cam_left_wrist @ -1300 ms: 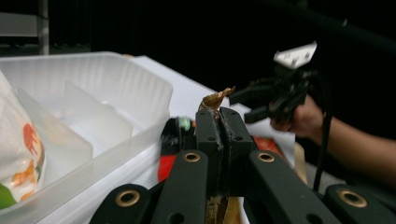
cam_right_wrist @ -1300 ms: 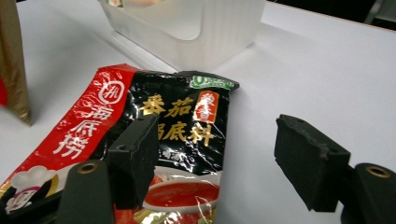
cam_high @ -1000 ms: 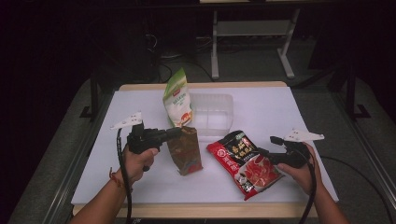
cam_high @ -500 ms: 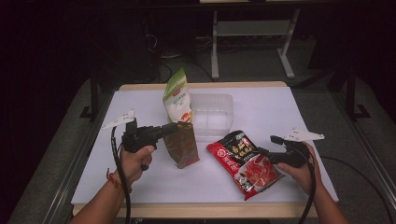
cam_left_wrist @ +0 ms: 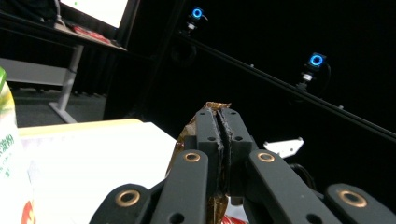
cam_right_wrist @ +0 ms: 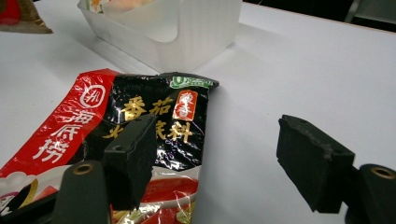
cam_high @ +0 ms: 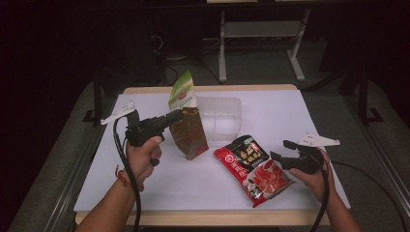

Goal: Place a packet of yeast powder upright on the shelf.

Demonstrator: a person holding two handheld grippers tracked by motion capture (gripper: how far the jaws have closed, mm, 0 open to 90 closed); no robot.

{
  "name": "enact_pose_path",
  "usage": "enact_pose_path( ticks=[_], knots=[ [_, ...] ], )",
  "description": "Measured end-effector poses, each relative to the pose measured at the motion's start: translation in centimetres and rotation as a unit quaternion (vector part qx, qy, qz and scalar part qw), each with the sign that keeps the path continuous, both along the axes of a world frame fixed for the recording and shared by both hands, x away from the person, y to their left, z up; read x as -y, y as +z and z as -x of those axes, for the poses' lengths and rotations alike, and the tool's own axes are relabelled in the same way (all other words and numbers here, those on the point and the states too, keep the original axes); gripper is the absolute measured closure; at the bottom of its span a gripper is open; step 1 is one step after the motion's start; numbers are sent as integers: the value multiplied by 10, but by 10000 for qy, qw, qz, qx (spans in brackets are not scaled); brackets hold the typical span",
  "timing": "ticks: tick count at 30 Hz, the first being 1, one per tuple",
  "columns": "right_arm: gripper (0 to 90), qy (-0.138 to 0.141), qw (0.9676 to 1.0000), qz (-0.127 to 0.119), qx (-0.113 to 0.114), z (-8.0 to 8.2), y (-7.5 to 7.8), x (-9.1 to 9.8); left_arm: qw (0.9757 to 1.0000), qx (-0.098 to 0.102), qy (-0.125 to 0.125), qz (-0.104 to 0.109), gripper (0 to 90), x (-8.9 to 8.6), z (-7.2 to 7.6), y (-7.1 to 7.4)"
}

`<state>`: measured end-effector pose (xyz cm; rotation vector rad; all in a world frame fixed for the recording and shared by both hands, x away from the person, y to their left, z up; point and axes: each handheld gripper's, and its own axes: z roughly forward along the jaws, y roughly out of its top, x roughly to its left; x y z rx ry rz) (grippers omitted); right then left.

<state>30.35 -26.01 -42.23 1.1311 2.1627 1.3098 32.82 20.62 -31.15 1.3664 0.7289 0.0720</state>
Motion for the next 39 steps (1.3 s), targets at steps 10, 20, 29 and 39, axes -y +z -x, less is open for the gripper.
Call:
enact_pose_path(
  ticks=[10, 20, 29, 39],
  knots=[
    [280, 4, 10000, 33, -4, 0, -2, 1, 9995, -38, 284, -90, 877, 19, -28, 5],
    [279, -10, 10000, 41, 38, 1, -1, 3, 9970, -75, 721, -268, 877, 37, -59, 3],
    [279, -1, 10000, 61, 23, 1, -1, 2, 9940, -122, 946, -529, 876, 58, -85, -2],
    [279, 33, 10000, 84, 40, 2, -2, 2, 9893, -149, 1286, -676, 876, 69, -109, -4]
  ],
)
